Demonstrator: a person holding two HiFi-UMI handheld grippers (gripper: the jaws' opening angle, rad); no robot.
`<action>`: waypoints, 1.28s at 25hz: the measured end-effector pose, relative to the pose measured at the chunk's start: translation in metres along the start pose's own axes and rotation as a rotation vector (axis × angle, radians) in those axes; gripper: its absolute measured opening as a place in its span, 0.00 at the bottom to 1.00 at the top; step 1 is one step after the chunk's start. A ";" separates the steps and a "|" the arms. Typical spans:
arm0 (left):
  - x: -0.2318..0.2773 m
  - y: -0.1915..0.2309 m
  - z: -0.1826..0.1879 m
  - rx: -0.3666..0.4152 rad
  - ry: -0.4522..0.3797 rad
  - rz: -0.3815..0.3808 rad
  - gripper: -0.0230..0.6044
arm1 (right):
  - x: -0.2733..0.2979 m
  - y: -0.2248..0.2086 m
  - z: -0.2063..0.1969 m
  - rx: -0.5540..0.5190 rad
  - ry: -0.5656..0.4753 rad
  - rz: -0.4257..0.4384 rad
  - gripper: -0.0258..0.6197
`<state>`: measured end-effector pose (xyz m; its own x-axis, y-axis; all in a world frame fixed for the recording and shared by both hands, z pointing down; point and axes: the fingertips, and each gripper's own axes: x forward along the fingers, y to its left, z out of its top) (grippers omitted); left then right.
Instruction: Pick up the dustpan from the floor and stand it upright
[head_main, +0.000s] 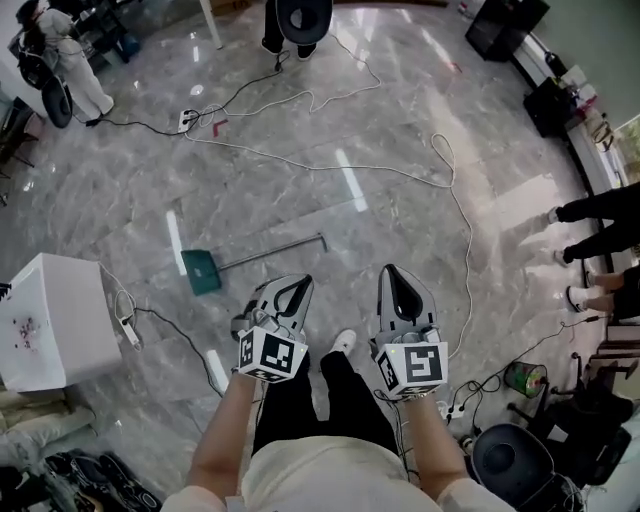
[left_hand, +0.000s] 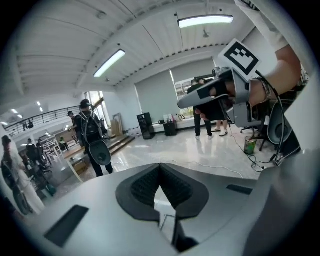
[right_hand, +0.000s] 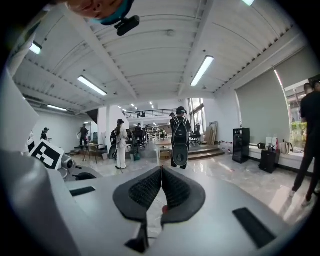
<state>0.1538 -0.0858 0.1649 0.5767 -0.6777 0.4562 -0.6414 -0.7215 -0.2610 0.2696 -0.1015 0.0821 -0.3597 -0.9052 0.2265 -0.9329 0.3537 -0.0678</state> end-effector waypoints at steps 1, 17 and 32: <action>0.018 0.000 -0.017 -0.001 0.027 -0.032 0.05 | 0.012 -0.005 -0.015 0.008 0.015 -0.001 0.07; 0.319 -0.035 -0.465 0.073 0.630 -0.514 0.06 | 0.241 -0.047 -0.364 -0.006 0.028 0.051 0.07; 0.556 -0.055 -0.773 0.247 0.725 -0.531 0.25 | 0.358 -0.079 -0.653 -0.028 -0.073 0.006 0.07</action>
<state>0.1186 -0.3133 1.0901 0.2535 -0.0557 0.9657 -0.2098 -0.9777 -0.0013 0.2266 -0.2995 0.8031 -0.3666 -0.9174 0.1547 -0.9302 0.3647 -0.0417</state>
